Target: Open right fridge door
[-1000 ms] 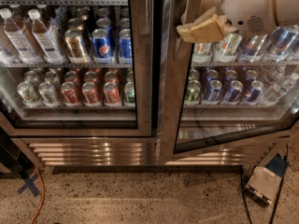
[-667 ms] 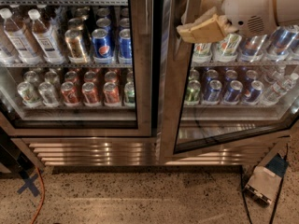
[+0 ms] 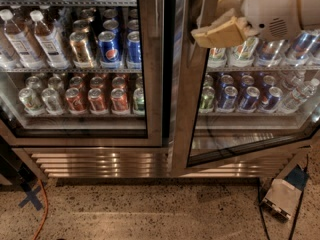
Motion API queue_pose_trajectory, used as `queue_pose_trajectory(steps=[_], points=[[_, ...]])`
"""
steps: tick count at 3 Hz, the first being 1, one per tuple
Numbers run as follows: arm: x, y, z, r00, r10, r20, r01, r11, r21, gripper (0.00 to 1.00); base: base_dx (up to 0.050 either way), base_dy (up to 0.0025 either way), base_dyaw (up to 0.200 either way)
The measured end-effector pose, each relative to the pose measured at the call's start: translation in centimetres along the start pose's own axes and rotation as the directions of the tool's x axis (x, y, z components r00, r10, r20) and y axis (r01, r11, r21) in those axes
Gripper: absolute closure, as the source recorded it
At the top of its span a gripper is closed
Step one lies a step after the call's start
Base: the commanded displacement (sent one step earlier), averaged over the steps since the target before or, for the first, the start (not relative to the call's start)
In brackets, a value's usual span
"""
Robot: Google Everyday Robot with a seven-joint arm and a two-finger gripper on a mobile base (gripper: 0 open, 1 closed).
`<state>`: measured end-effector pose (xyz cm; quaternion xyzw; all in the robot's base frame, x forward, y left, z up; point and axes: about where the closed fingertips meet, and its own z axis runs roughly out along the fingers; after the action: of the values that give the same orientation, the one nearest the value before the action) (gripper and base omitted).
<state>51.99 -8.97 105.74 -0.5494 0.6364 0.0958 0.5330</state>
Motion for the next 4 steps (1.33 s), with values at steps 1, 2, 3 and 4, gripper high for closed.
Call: queue_pose_trajectory(steps=[1,2,3,4], points=[[0.0,0.0,-0.6,1.0,0.001,-0.004,-0.001,0.9997,0.025,1.0,0.0,0.0,0.0],[0.0,0.1,-1.1,1.0,0.003,-0.009,-0.003,0.9987,0.052,1.0,0.0,0.0,0.0],[0.0,0.2,-1.6,1.0,0.006,-0.014,-0.005,0.9969,0.079,1.0,0.0,0.0,0.0],[0.0,0.3,-2.3,1.0,0.011,-0.02,-0.008,0.9939,0.11,1.0,0.0,0.0,0.0]])
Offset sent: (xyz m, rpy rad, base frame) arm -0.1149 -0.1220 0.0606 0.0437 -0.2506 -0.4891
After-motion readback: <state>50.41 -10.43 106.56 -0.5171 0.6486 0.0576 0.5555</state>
